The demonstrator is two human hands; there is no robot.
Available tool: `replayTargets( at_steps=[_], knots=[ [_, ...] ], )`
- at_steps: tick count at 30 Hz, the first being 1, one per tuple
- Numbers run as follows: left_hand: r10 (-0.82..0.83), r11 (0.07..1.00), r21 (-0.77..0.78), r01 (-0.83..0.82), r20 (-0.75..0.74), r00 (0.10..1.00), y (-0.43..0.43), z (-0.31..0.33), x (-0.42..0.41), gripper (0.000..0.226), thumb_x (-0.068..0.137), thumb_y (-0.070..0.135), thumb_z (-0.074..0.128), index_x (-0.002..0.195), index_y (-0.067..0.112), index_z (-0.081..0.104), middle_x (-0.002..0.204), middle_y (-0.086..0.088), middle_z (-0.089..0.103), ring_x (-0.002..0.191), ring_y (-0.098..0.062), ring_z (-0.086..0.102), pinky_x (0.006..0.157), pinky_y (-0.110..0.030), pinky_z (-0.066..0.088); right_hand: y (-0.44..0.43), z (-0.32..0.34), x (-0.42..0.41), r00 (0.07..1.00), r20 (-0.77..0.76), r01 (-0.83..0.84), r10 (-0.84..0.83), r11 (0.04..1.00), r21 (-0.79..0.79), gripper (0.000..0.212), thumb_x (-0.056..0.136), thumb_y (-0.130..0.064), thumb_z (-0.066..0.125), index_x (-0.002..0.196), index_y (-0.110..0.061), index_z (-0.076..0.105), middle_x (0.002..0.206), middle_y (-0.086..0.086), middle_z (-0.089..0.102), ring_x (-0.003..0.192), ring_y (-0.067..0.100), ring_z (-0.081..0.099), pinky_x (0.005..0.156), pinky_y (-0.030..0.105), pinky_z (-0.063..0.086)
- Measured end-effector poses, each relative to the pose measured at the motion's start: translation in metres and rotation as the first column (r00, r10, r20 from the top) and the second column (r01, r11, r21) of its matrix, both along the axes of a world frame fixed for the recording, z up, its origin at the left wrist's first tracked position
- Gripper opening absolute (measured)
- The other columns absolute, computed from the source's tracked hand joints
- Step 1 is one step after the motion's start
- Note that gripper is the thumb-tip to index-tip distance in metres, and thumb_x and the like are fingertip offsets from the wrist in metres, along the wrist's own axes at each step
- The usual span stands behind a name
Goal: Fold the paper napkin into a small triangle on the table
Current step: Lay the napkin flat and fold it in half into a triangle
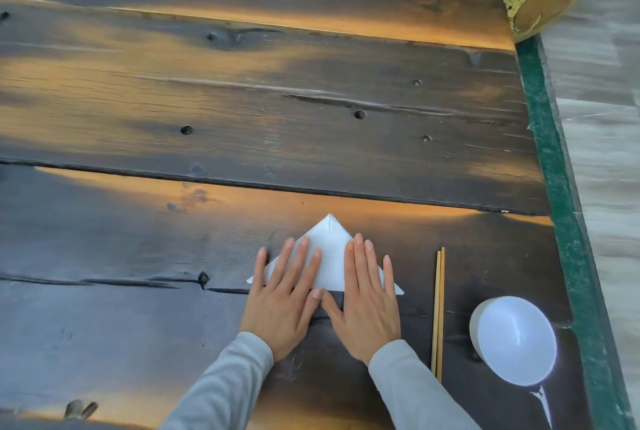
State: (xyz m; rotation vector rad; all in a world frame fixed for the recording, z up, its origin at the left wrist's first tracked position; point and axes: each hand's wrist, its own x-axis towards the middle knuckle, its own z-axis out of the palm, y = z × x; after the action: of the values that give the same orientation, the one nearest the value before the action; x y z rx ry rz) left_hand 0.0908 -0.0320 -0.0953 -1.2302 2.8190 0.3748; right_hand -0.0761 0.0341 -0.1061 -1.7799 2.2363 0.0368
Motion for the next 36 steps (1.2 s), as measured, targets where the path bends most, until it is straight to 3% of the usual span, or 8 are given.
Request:
replayTargets(
  at_steps=[2, 9, 13, 16, 20, 25, 31, 36],
  knots=[
    [-0.119, 0.993, -0.01, 0.12, 0.029, 0.992, -0.013, -0.002, 0.007, 0.06, 0.107, 0.045, 0.012, 0.158, 0.015, 0.026, 0.167, -0.007, 0.021, 0.152, -0.029, 0.025, 0.119, -0.057, 0.019, 0.0, 0.001, 0.0, 1.0, 0.01, 0.001, -0.001, 1.0, 0.005, 0.083, 0.102, -0.066, 0.02, 0.162, -0.009, 0.011, 0.17, 0.011, 0.006, 0.156, 0.03, 0.01, 0.123, 0.055, 0.009],
    [-0.094, 0.996, 0.004, 0.094, 0.075, 0.993, -0.017, -0.007, 0.015, 0.064, 0.106, 0.046, 0.011, 0.159, 0.013, 0.019, 0.168, -0.006, 0.018, 0.154, -0.025, 0.017, 0.121, -0.051, 0.016, -0.001, 0.007, -0.001, 0.999, 0.034, -0.005, 0.004, 1.0, 0.03, 0.084, 0.102, -0.067, 0.011, 0.161, -0.008, 0.011, 0.17, 0.011, 0.004, 0.156, 0.029, 0.005, 0.125, 0.055, 0.007],
    [-0.097, 0.995, 0.006, 0.097, 0.062, 0.993, -0.017, -0.01, 0.016, 0.064, 0.106, 0.047, 0.012, 0.16, 0.012, 0.018, 0.168, -0.005, 0.016, 0.155, -0.024, 0.016, 0.121, -0.052, 0.016, 0.0, 0.014, -0.007, 0.966, 0.219, 0.148, -0.14, 0.989, -0.021, 0.085, 0.099, -0.069, 0.01, 0.162, -0.013, 0.002, 0.17, 0.003, -0.011, 0.156, 0.019, -0.014, 0.127, 0.044, -0.001],
    [-0.098, 0.995, -0.017, 0.099, 0.056, 0.994, -0.016, -0.012, 0.017, 0.066, 0.106, 0.049, 0.015, 0.16, 0.012, 0.014, 0.169, -0.005, 0.013, 0.156, -0.024, 0.011, 0.12, -0.056, 0.018, 0.006, 0.025, -0.018, 0.899, 0.249, 0.382, -0.36, 0.923, -0.045, 0.077, 0.1, -0.063, 0.037, 0.159, -0.015, 0.027, 0.17, 0.007, 0.016, 0.155, 0.024, 0.009, 0.124, 0.042, 0.016],
    [-0.138, 0.979, -0.158, 0.127, -0.065, 0.988, -0.012, -0.015, 0.019, 0.06, 0.105, 0.043, 0.033, 0.158, 0.014, 0.027, 0.167, -0.008, 0.022, 0.154, -0.029, 0.021, 0.119, -0.068, 0.016, 0.007, 0.037, -0.025, 0.891, 0.108, 0.447, -0.441, 0.894, -0.041, 0.069, 0.088, -0.059, 0.065, 0.14, -0.014, 0.053, 0.14, 0.01, 0.05, 0.126, 0.029, 0.043, 0.104, 0.045, 0.038],
    [-0.126, 0.979, -0.19, 0.072, -0.29, 0.949, 0.005, -0.012, 0.013, 0.048, 0.096, 0.03, 0.058, 0.142, 0.016, 0.054, 0.144, -0.003, 0.056, 0.127, -0.026, 0.057, 0.097, -0.05, 0.039, -0.008, 0.048, -0.032, 0.864, 0.1, 0.479, -0.494, 0.866, 0.144, 0.06, 0.084, -0.065, 0.063, 0.125, -0.022, 0.055, 0.121, 0.003, 0.062, 0.112, 0.026, 0.054, 0.094, 0.042, 0.047],
    [-0.011, 1.0, -0.025, 0.002, -0.35, 0.937, 0.019, -0.004, -0.005, 0.052, 0.091, 0.035, 0.065, 0.14, 0.021, 0.053, 0.136, 0.002, 0.06, 0.132, -0.02, 0.053, 0.098, -0.048, 0.041, -0.009, 0.054, -0.031, 0.805, 0.262, 0.486, -0.532, 0.845, 0.225, 0.036, 0.088, -0.059, 0.061, 0.097, -0.024, 0.063, 0.099, -0.003, 0.059, 0.09, 0.016, 0.059, 0.078, 0.033, 0.053],
    [0.016, 1.0, 0.012, -0.012, -0.399, 0.917, 0.021, -0.006, -0.008, 0.034, 0.089, 0.029, 0.068, 0.121, 0.017, 0.068, 0.132, -0.002, 0.065, 0.139, -0.024, 0.049, 0.105, -0.053, 0.042, -0.005, 0.058, -0.039, 0.634, 0.485, 0.506, -0.602, 0.797, 0.329, 0.033, 0.092, -0.053, 0.062, 0.071, -0.028, 0.068, 0.072, -0.018, 0.067, 0.076, 0.006, 0.062, 0.065, 0.023, 0.046]
  ],
)
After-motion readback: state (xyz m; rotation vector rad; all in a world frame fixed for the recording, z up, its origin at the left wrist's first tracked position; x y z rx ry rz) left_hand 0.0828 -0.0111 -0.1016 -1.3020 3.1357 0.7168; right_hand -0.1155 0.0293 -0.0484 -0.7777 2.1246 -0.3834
